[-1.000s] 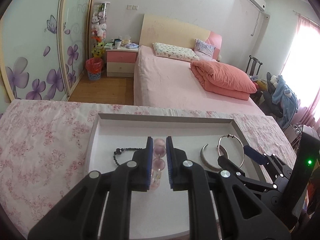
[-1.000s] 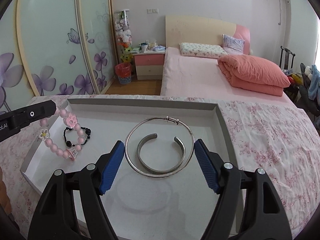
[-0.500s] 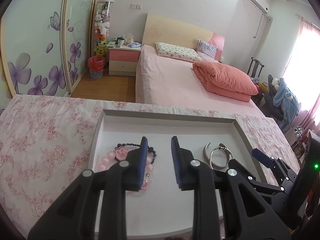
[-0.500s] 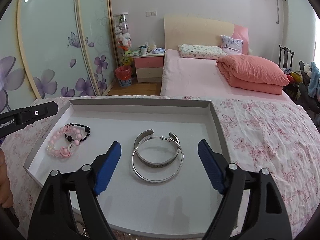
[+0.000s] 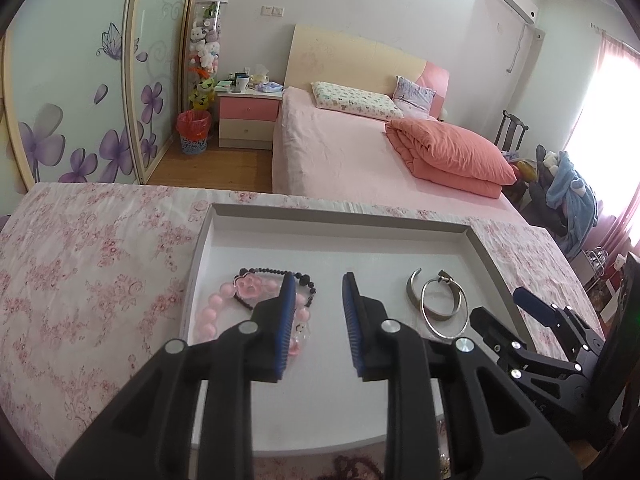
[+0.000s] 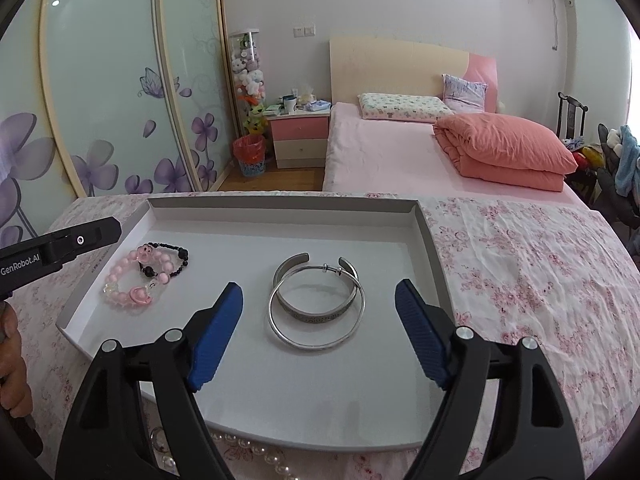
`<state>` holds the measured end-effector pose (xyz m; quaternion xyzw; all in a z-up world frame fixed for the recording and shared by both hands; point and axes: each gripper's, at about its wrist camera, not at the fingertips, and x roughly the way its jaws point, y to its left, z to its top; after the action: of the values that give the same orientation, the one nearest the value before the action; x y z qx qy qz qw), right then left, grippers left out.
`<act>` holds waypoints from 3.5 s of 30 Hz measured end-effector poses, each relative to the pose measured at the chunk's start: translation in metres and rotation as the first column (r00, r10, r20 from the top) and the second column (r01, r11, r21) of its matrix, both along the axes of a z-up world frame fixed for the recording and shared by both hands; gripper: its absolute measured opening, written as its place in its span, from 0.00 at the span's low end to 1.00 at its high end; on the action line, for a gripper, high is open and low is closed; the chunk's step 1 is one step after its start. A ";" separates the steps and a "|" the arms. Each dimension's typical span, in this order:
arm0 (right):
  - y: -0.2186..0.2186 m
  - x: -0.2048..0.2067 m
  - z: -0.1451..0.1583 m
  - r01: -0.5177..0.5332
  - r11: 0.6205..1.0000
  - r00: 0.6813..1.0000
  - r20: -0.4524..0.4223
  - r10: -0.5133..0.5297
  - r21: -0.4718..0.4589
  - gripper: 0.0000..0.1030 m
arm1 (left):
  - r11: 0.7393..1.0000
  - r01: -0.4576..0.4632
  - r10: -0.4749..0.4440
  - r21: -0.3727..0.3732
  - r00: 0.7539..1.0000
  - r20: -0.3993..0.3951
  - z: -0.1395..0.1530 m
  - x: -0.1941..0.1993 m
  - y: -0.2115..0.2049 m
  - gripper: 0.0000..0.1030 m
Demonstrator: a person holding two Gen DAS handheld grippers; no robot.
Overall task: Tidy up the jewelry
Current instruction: 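Open both grippers to release the pink bracelet and hoop into the tray, then move the right gripper to the white pearl bracelet and grasp it, then grasp the peach pearl bracelet with the left gripper while the right gripper holds the white pearl bracelet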
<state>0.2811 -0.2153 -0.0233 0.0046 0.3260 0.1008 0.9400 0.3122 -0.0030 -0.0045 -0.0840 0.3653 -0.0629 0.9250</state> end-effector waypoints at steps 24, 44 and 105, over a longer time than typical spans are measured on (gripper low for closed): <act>-0.013 -0.086 -0.032 -0.097 0.994 0.985 -0.148 0.088 -0.052 0.40 | 0.995 0.096 -0.096 0.007 0.995 -0.013 -0.015 -0.112 -0.005 0.33; -0.035 -0.106 -0.048 0.007 0.996 0.979 -0.201 -0.024 -0.087 0.10 | 0.977 0.211 -0.209 0.022 0.977 -0.043 -0.026 -0.152 -0.032 0.35; -0.061 -0.155 -0.038 0.045 0.996 0.984 -0.175 -0.032 0.071 0.10 | 0.940 0.322 -0.310 0.113 0.945 -0.108 -0.055 -0.183 -0.040 0.06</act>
<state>0.1257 -0.2763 -0.0617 0.0548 0.4026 0.0942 0.9089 0.1293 -0.0428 -0.0593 0.0328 0.4180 -0.1831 0.8892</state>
